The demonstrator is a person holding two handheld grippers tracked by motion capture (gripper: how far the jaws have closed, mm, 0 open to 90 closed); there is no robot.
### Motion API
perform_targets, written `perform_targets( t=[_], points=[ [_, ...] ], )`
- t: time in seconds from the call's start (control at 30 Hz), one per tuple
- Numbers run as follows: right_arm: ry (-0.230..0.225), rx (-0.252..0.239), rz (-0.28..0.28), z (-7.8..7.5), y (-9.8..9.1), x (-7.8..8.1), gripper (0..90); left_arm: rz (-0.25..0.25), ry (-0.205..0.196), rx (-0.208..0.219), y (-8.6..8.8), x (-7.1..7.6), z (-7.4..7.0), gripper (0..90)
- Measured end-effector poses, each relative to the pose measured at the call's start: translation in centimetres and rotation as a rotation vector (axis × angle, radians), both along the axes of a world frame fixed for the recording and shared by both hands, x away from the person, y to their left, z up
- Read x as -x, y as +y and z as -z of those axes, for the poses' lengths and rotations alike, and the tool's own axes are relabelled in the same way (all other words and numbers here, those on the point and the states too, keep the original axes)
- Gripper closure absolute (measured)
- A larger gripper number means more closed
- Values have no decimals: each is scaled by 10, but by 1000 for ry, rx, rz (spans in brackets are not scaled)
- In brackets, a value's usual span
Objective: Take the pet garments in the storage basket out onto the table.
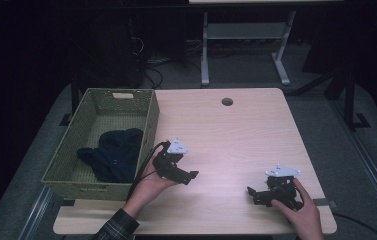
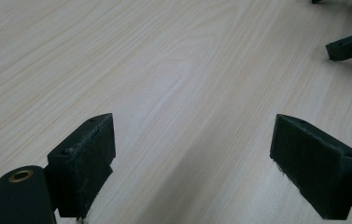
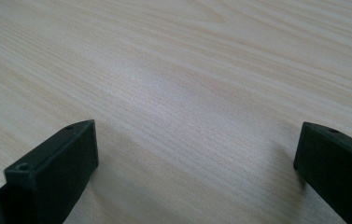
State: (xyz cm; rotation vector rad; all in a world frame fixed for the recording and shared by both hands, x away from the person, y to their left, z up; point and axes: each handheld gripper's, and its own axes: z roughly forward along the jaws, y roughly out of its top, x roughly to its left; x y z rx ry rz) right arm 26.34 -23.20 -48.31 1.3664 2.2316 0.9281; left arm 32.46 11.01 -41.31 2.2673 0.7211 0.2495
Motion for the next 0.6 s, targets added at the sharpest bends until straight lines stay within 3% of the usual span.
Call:
perform_targets(
  t=[0.6],
  points=[
    [-1,0,0,0,0,0,0,4,-6,24,3,-6,-23,139]
  ],
)
